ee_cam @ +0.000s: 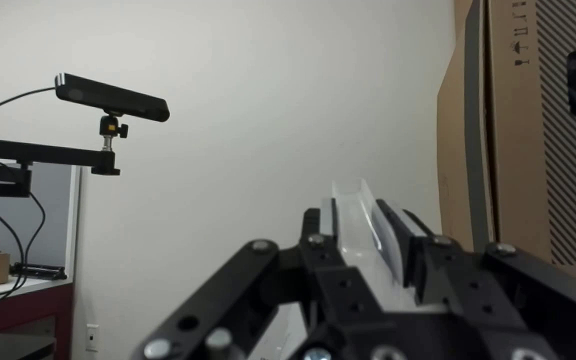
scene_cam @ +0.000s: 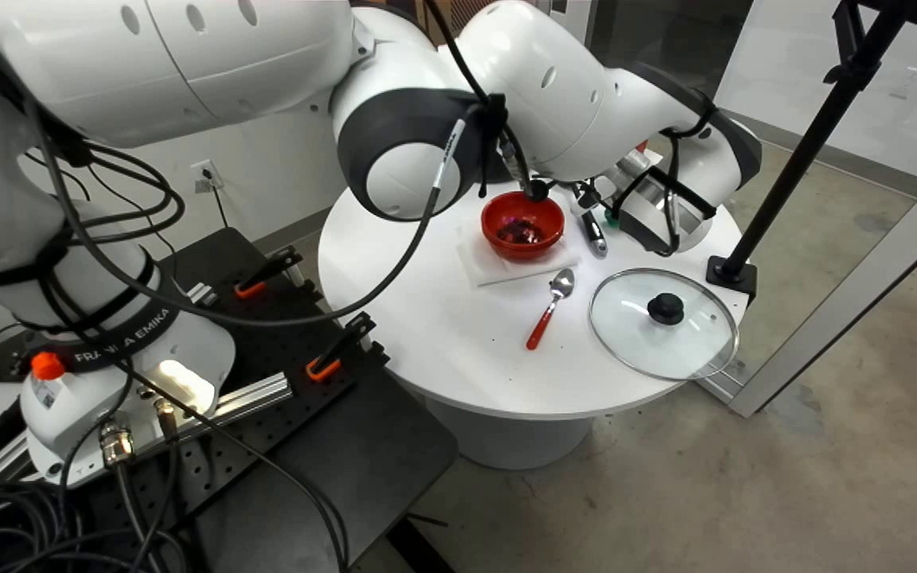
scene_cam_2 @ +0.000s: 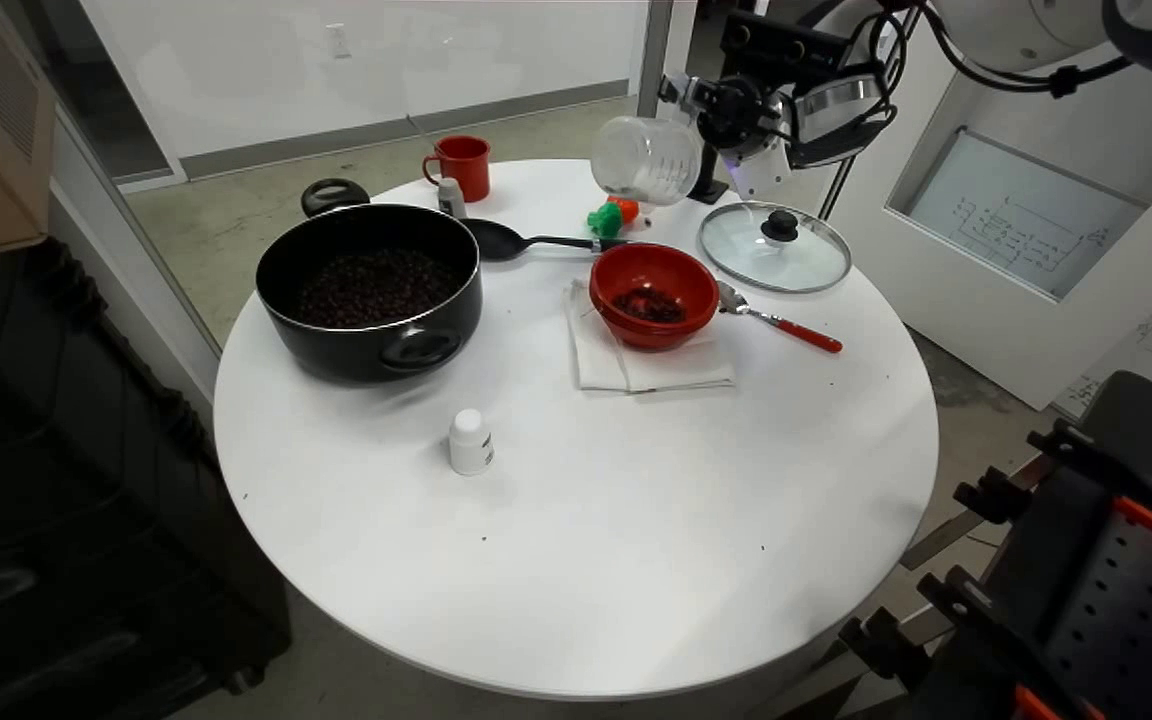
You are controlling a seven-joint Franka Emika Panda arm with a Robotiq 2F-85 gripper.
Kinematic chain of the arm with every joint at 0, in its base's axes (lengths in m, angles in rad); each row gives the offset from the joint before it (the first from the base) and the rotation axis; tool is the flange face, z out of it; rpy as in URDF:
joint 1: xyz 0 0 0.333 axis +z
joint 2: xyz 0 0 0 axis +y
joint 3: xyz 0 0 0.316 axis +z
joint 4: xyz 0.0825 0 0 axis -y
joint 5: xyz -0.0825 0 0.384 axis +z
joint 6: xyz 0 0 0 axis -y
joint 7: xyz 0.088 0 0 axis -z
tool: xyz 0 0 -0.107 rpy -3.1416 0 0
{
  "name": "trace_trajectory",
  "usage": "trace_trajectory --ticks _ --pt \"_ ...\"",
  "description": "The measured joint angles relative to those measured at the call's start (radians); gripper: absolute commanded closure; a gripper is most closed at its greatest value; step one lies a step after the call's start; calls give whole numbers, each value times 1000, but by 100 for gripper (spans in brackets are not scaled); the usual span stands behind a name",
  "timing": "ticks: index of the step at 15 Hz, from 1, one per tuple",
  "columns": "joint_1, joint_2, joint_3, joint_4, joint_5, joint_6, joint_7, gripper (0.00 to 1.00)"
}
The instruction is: Pour the beans from the jar into the red bowl
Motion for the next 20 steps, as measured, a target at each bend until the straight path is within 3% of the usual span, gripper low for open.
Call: trace_trajectory --ticks 13,20 --pt "12 -1 34 4 26 -85 134 94" --pt "99 -16 -4 63 -104 -149 97 94"
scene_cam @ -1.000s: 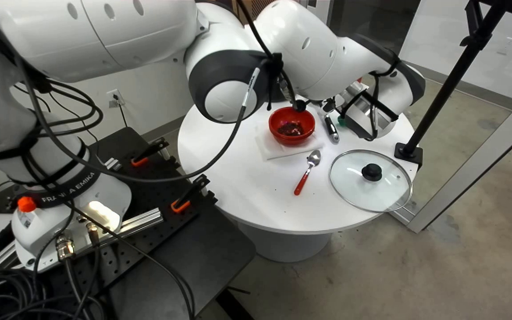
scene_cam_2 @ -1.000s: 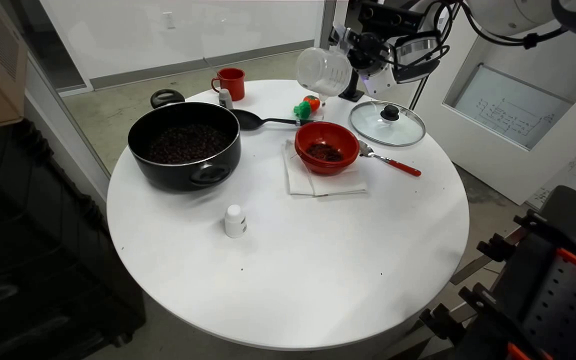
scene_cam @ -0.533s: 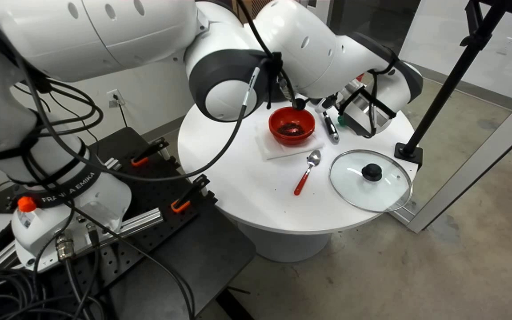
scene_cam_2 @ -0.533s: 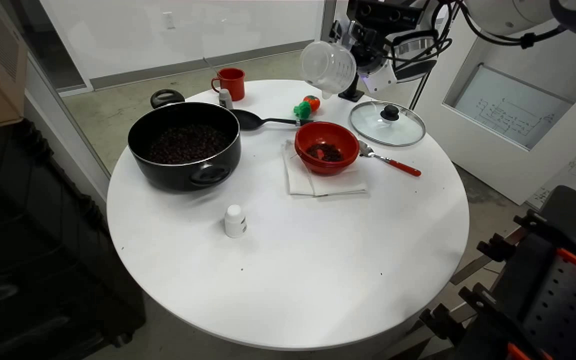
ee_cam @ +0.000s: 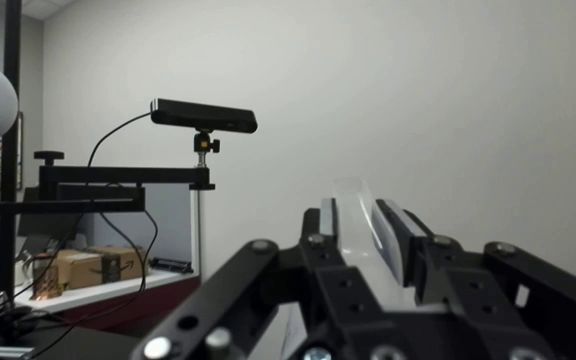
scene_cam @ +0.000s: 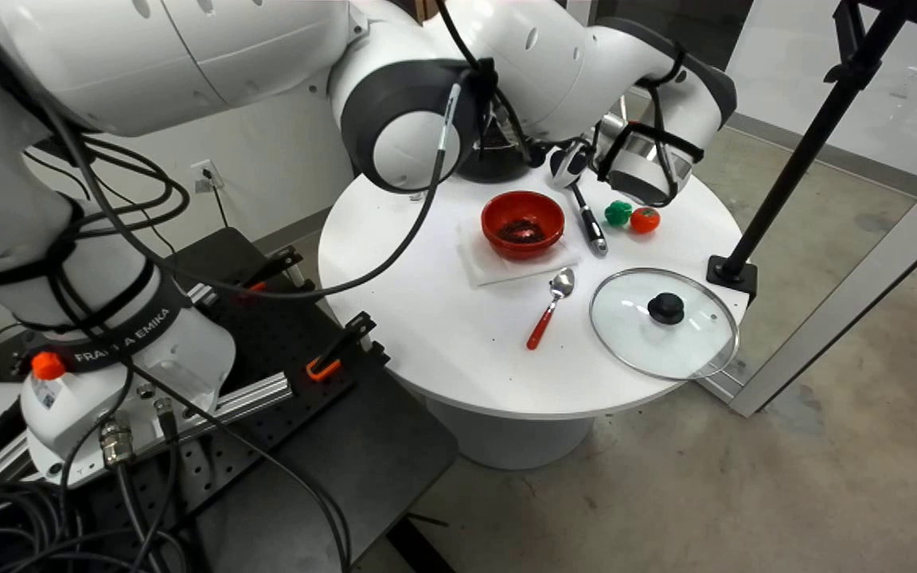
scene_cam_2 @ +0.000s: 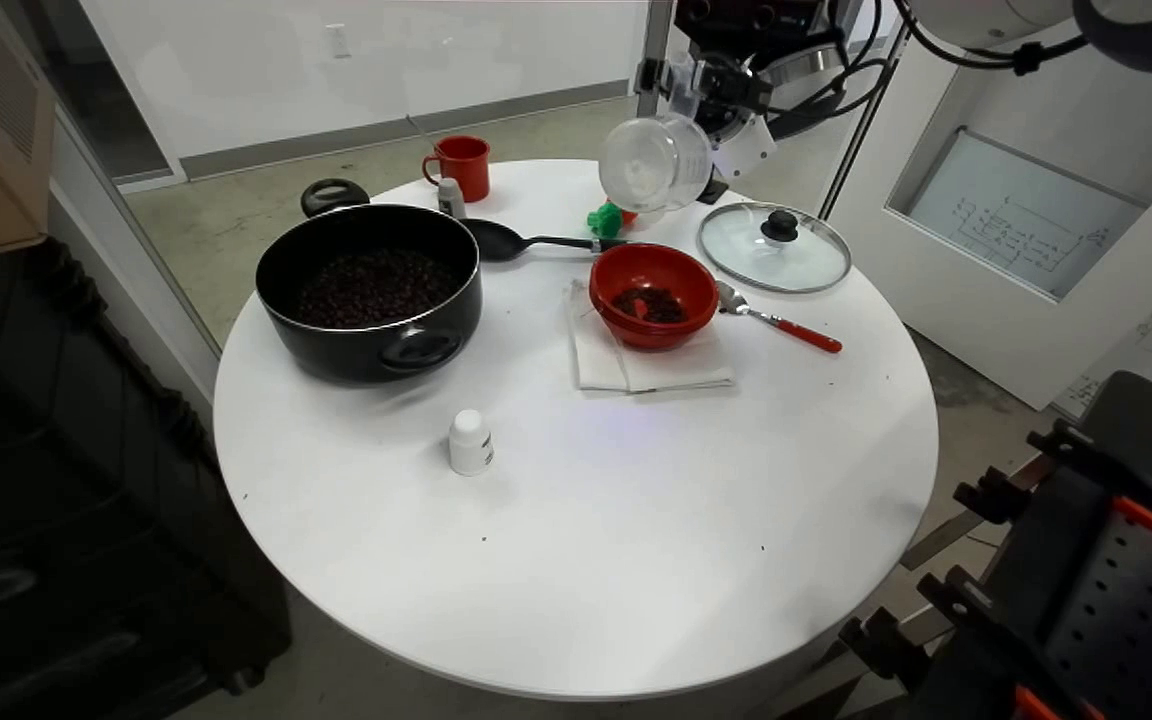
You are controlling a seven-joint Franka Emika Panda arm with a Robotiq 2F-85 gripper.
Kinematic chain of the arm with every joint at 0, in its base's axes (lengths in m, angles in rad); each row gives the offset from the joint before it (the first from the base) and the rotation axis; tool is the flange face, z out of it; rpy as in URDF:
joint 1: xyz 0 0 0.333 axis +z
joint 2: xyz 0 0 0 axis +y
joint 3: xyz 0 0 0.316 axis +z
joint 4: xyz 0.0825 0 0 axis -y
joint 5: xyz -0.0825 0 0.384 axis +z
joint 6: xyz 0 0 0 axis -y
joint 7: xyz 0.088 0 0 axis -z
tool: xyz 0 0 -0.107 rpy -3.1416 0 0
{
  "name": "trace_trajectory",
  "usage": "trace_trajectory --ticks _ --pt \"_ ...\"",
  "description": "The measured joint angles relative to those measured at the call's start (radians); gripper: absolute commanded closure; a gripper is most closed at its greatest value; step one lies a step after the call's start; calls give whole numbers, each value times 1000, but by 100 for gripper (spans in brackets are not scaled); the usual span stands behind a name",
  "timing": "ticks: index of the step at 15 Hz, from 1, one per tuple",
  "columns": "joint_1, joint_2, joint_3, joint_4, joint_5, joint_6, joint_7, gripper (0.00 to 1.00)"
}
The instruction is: Pour the beans from the jar into the red bowl
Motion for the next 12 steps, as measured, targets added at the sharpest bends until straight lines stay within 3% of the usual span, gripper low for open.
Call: trace_trajectory --ticks 5,12 --pt "101 -44 -78 29 -170 -6 -140 94" --pt "243 -122 -188 -1 -536 28 -447 94"
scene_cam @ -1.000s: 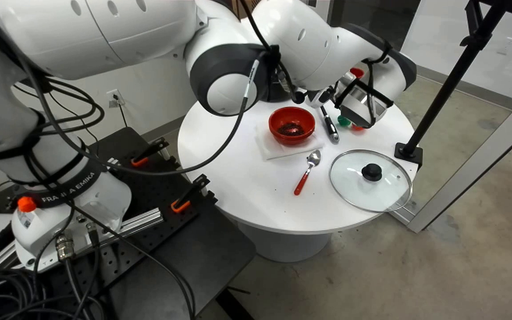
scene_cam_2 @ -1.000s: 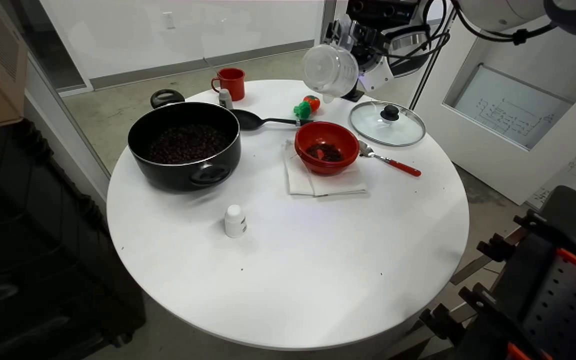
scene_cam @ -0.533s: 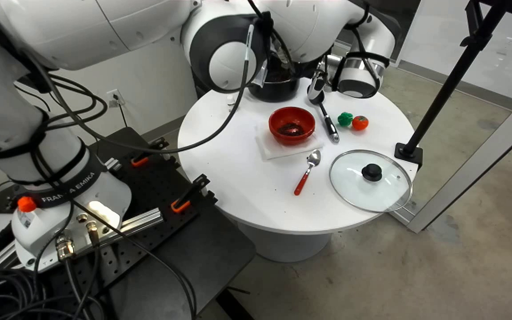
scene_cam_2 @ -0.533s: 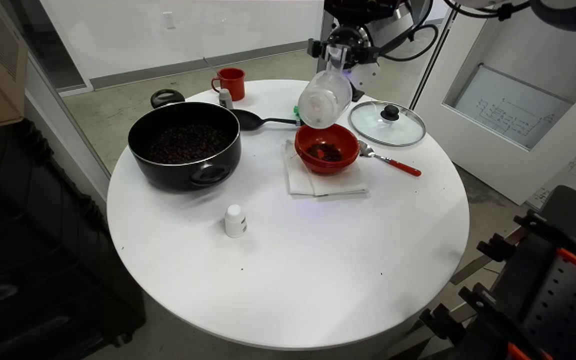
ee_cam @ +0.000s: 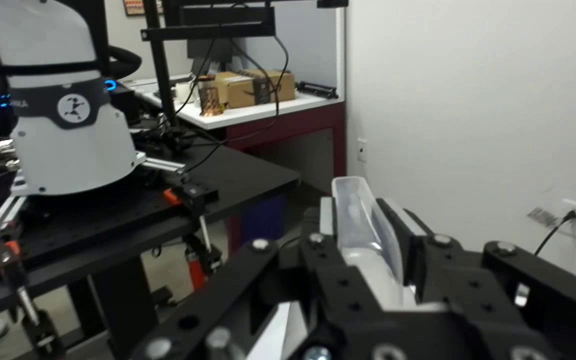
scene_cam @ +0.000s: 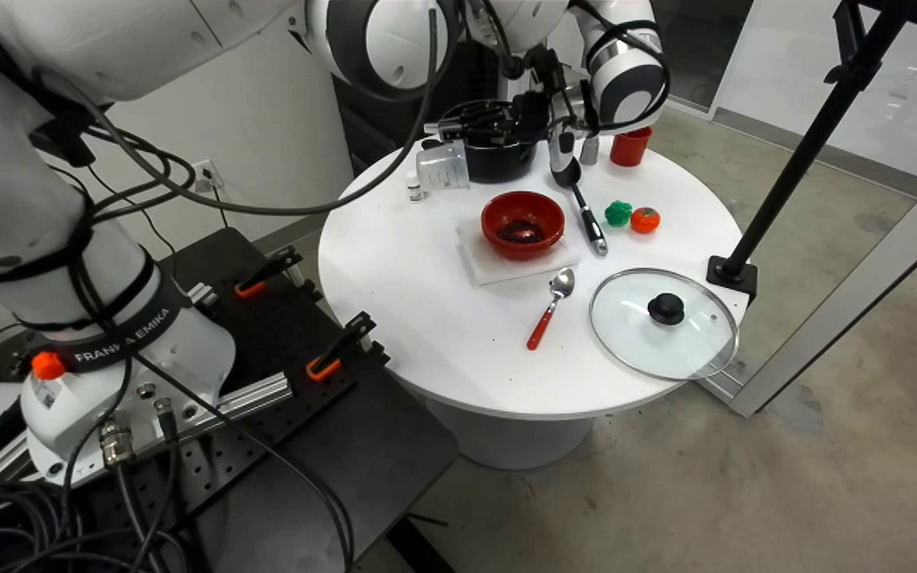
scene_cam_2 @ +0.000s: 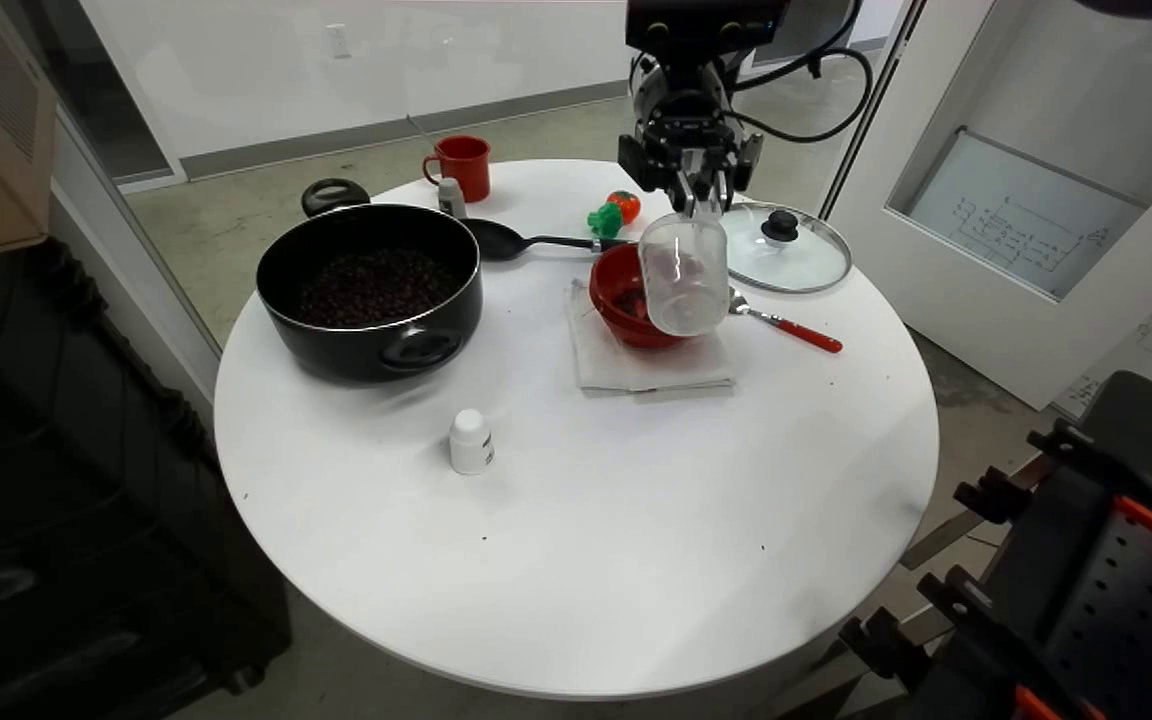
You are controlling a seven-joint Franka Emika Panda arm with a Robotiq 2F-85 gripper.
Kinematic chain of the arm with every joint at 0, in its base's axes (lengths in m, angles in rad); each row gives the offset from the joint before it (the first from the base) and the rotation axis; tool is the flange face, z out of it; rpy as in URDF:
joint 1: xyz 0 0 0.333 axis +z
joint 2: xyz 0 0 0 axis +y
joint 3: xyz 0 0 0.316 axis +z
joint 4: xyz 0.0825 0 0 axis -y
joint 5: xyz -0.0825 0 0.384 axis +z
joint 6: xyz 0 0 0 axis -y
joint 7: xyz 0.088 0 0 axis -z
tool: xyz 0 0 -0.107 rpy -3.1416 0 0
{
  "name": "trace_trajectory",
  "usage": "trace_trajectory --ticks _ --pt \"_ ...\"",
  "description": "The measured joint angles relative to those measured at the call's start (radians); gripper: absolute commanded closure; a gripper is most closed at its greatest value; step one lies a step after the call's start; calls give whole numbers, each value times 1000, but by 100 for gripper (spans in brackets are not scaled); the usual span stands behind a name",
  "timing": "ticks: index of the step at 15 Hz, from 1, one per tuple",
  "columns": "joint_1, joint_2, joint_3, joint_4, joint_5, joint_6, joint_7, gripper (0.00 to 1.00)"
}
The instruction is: Pour the beans from the jar into the red bowl
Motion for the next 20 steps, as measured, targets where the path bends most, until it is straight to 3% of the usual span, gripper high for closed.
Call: trace_trajectory --ticks 4,7,14,20 --pt "104 -64 -53 -94 -212 108 -163 94" --pt "194 -132 -83 -221 -350 251 -260 94" --pt "381 -293 -106 -541 -511 686 -362 94" --pt "403 -454 -1 -831 -616 1129 -395 94"
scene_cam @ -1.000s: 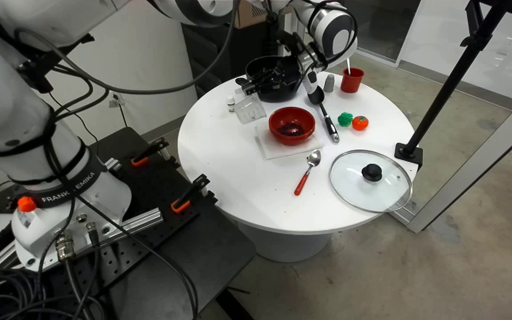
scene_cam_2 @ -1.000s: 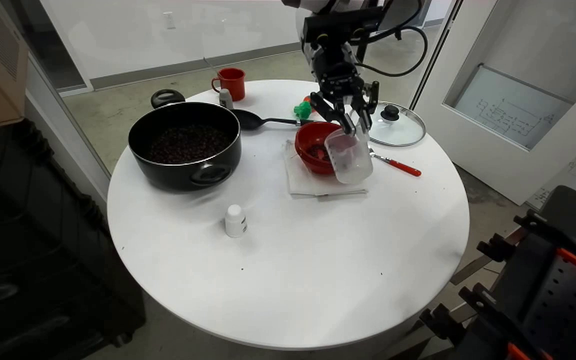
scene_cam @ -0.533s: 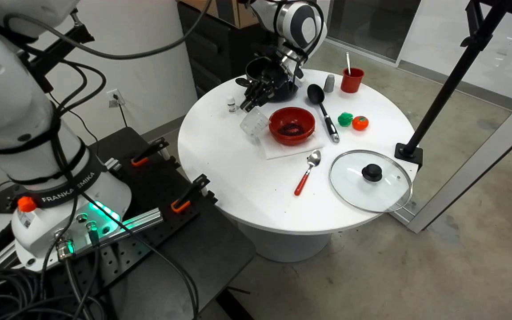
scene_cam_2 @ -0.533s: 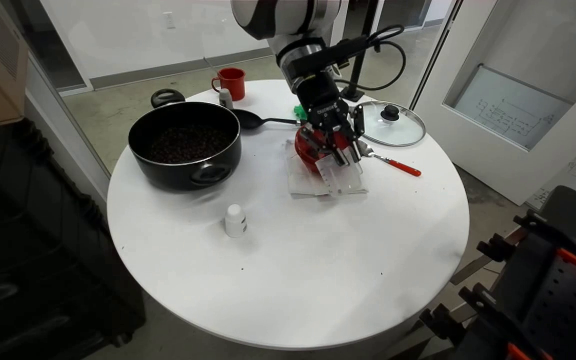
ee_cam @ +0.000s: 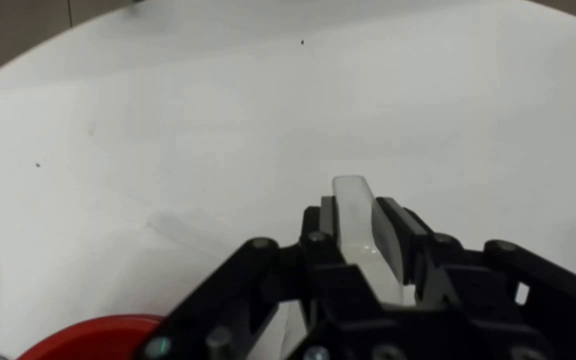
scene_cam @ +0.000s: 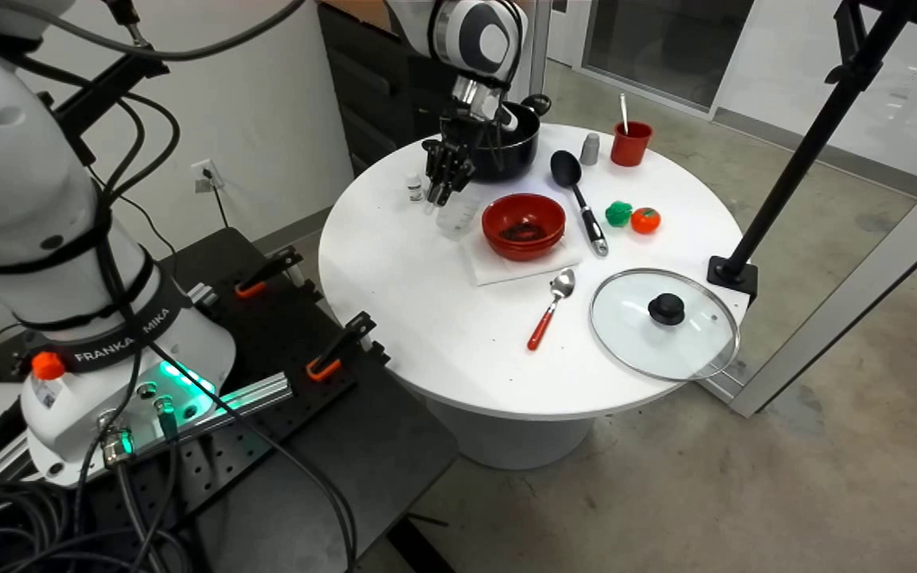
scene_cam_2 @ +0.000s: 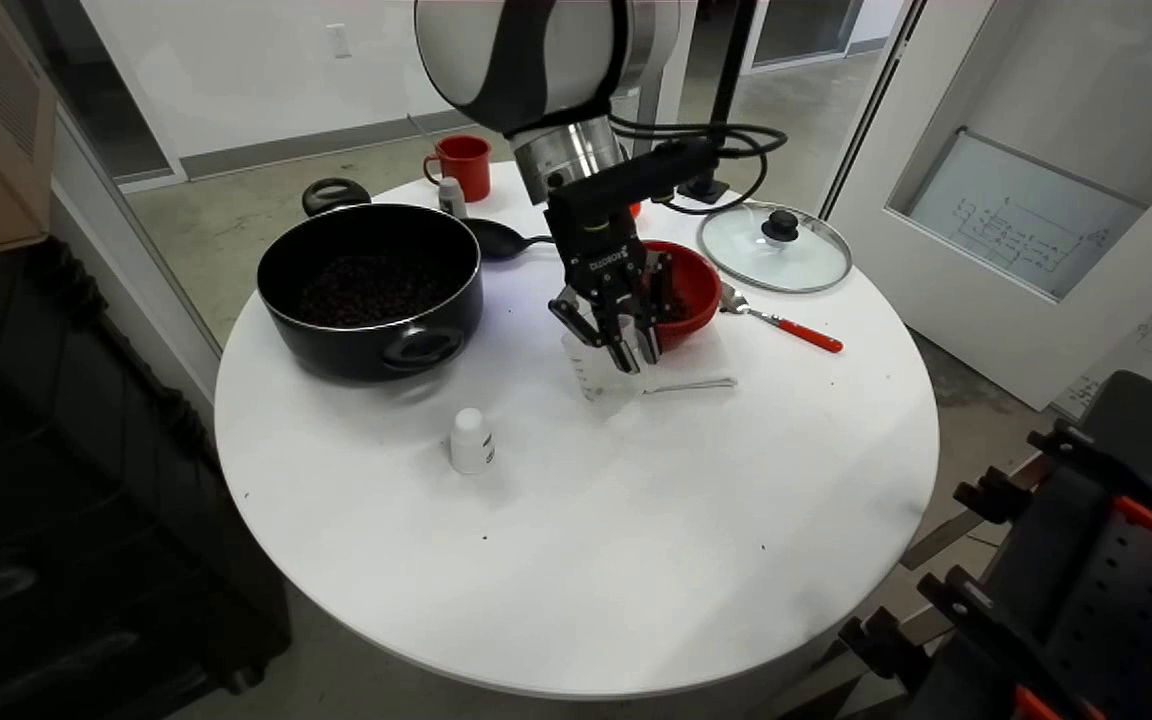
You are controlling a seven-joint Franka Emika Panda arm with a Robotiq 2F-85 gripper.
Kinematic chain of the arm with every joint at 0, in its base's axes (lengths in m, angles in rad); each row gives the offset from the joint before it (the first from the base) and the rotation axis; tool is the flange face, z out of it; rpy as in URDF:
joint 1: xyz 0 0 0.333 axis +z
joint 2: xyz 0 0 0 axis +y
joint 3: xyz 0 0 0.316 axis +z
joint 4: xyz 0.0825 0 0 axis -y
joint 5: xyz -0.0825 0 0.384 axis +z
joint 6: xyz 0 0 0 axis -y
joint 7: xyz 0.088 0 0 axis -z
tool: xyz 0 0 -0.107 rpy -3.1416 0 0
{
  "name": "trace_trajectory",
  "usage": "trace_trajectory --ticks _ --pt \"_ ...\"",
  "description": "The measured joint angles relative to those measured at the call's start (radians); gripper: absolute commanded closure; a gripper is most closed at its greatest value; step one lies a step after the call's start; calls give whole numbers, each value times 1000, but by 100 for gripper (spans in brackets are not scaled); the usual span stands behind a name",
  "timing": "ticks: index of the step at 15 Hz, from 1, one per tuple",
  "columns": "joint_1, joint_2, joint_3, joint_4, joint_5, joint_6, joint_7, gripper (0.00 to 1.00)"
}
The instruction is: Pour the beans from the jar into the red bowl
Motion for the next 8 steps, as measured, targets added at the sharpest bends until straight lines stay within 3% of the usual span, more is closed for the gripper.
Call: trace_trajectory --ticks 8 --pt "-20 -189 95 -432 -10 623 -151 94"
